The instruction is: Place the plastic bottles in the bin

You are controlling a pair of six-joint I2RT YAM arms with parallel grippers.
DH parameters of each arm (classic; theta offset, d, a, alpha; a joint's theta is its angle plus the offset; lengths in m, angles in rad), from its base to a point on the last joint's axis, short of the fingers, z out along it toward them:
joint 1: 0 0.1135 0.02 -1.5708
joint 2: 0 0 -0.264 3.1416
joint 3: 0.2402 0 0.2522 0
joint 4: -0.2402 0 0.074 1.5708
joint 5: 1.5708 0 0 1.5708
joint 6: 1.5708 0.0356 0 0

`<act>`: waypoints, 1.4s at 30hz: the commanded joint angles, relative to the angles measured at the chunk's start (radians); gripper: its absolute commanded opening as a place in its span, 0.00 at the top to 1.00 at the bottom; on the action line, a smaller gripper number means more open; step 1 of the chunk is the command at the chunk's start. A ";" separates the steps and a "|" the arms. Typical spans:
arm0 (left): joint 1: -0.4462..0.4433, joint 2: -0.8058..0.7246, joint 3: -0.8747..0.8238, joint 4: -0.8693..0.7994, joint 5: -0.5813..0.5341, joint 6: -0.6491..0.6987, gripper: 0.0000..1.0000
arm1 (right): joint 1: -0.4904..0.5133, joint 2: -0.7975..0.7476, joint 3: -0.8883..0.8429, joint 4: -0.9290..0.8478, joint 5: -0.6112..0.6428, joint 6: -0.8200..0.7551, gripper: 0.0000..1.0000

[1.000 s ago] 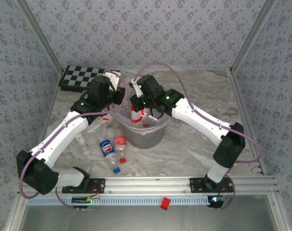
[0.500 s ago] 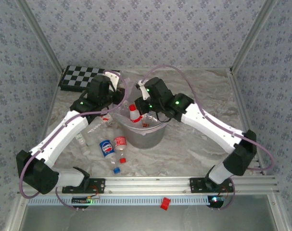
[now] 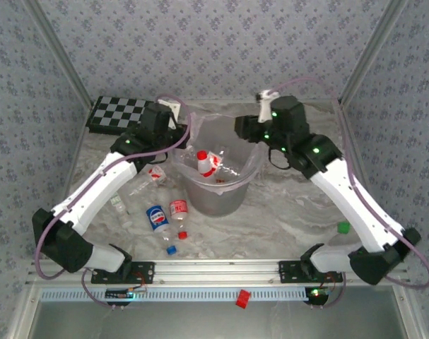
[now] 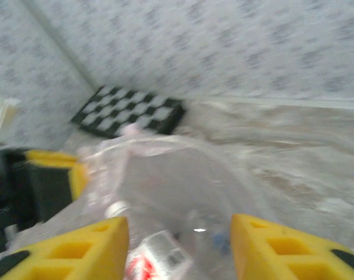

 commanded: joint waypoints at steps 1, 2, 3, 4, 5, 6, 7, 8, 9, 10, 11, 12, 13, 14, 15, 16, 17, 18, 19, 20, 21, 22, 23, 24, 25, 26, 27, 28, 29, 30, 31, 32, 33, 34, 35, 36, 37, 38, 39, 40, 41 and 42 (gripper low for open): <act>-0.049 0.057 0.041 0.050 -0.018 -0.068 0.78 | -0.062 -0.113 -0.140 -0.065 0.208 0.116 0.36; -0.062 0.072 0.052 0.057 -0.021 -0.071 0.78 | -0.092 -0.157 -0.196 -0.058 0.206 0.136 0.30; -0.076 0.091 0.066 0.062 -0.026 -0.072 0.78 | -0.135 -0.196 -0.252 -0.024 0.170 0.156 0.24; -0.090 0.113 0.081 0.065 -0.029 -0.069 0.78 | -0.188 -0.225 -0.301 -0.013 0.115 0.180 0.18; -0.101 0.130 0.098 0.066 -0.030 -0.067 0.78 | -0.232 -0.246 -0.332 -0.006 0.054 0.195 0.16; -0.113 0.154 0.119 0.064 -0.033 -0.065 0.77 | -0.277 -0.260 -0.354 0.007 -0.006 0.204 0.13; -0.123 0.175 0.144 0.058 -0.033 -0.063 0.77 | -0.312 -0.266 -0.363 0.018 -0.052 0.209 0.12; -0.129 0.189 0.162 0.051 -0.034 -0.062 0.76 | -0.333 -0.268 -0.366 0.025 -0.089 0.201 0.10; -0.133 0.201 0.181 0.045 -0.034 -0.064 0.73 | -0.350 -0.267 -0.370 0.031 -0.143 0.193 0.09; -0.135 0.206 0.194 0.037 -0.033 -0.065 0.67 | -0.366 -0.264 -0.374 0.035 -0.187 0.178 0.09; -0.137 0.204 0.201 0.036 -0.036 -0.065 0.62 | -0.378 -0.259 -0.376 0.034 -0.218 0.173 0.08; -0.137 0.197 0.204 0.035 -0.043 -0.063 0.55 | -0.389 -0.252 -0.377 0.035 -0.234 0.179 0.08; -0.136 0.187 0.206 0.031 -0.053 -0.057 0.48 | -0.397 -0.246 -0.378 0.036 -0.247 0.184 0.07; -0.136 0.176 0.207 0.026 -0.062 -0.051 0.40 | -0.403 -0.240 -0.381 0.039 -0.258 0.186 0.08; -0.137 0.161 0.207 0.014 -0.072 -0.044 0.31 | -0.407 -0.231 -0.382 0.041 -0.271 0.188 0.08; -0.137 0.146 0.208 0.001 -0.083 -0.037 0.24 | -0.410 -0.221 -0.384 0.047 -0.282 0.188 0.08; -0.134 0.133 0.207 -0.013 -0.088 -0.030 0.16 | -0.412 -0.213 -0.383 0.051 -0.291 0.188 0.08; -0.131 0.120 0.209 -0.033 -0.087 -0.022 0.11 | -0.412 -0.203 -0.382 0.056 -0.301 0.188 0.08; -0.123 0.107 0.210 -0.054 -0.068 -0.018 0.08 | -0.413 -0.192 -0.382 0.061 -0.310 0.186 0.09; -0.111 0.094 0.210 -0.073 -0.043 -0.022 0.05 | -0.413 -0.182 -0.384 0.068 -0.315 0.186 0.09; -0.095 0.083 0.209 -0.088 -0.017 -0.029 0.01 | -0.415 -0.172 -0.384 0.072 -0.316 0.185 0.09; -0.075 0.069 0.207 -0.103 0.008 -0.040 0.01 | -0.417 -0.160 -0.385 0.075 -0.312 0.186 0.09; -0.056 0.052 0.204 -0.113 0.026 -0.051 0.01 | -0.418 -0.148 -0.385 0.077 -0.307 0.189 0.09; -0.041 0.036 0.201 -0.120 0.030 -0.054 0.01 | -0.420 -0.136 -0.388 0.080 -0.307 0.191 0.09; -0.028 0.019 0.197 -0.132 0.026 -0.052 0.01 | -0.420 -0.122 -0.389 0.086 -0.310 0.192 0.09; -0.019 -0.003 0.194 -0.147 0.012 -0.046 0.01 | -0.422 -0.110 -0.390 0.090 -0.318 0.195 0.09; -0.008 -0.021 0.194 -0.164 -0.006 -0.040 0.01 | -0.424 -0.100 -0.390 0.096 -0.323 0.197 0.09; 0.004 -0.046 0.186 -0.183 -0.031 -0.037 0.01 | -0.424 -0.091 -0.393 0.102 -0.330 0.200 0.09; 0.017 -0.074 0.175 -0.203 -0.054 -0.035 0.01 | -0.425 -0.084 -0.396 0.111 -0.335 0.203 0.09; 0.031 -0.098 0.165 -0.224 -0.078 -0.039 0.01 | -0.425 -0.081 -0.397 0.116 -0.341 0.204 0.09; 0.051 -0.128 0.152 -0.277 -0.109 -0.050 0.01 | -0.425 -0.076 -0.396 0.121 -0.345 0.205 0.09; 0.073 -0.162 0.128 -0.319 -0.143 -0.066 0.01 | -0.425 -0.074 -0.396 0.125 -0.345 0.204 0.09; 0.093 -0.197 0.098 -0.351 -0.184 -0.082 0.01 | -0.425 -0.073 -0.397 0.127 -0.343 0.204 0.09; 0.117 -0.240 0.050 -0.387 -0.246 -0.111 0.01 | -0.426 -0.073 -0.396 0.130 -0.342 0.205 0.09; 0.150 -0.285 -0.010 -0.423 -0.297 -0.147 0.01 | -0.428 -0.071 -0.398 0.131 -0.340 0.203 0.09; 0.185 -0.323 -0.063 -0.455 -0.305 -0.173 0.01 | -0.428 -0.071 -0.398 0.132 -0.340 0.204 0.09; 0.246 -0.366 -0.124 -0.495 -0.289 -0.211 0.01 | -0.430 -0.071 -0.401 0.134 -0.340 0.204 0.09; 0.307 -0.408 -0.188 -0.529 -0.261 -0.252 0.01 | -0.433 -0.073 -0.405 0.139 -0.341 0.206 0.09; 0.353 -0.446 -0.247 -0.543 -0.221 -0.278 0.01 | -0.435 -0.073 -0.408 0.144 -0.342 0.209 0.09; 0.394 -0.494 -0.314 -0.549 -0.180 -0.303 0.01 | -0.438 -0.073 -0.408 0.150 -0.345 0.212 0.09; 0.418 -0.537 -0.373 -0.554 -0.160 -0.330 0.01 | -0.440 -0.073 -0.410 0.155 -0.346 0.213 0.09; 0.431 -0.570 -0.418 -0.560 -0.151 -0.349 0.01 | -0.441 -0.073 -0.410 0.161 -0.347 0.214 0.09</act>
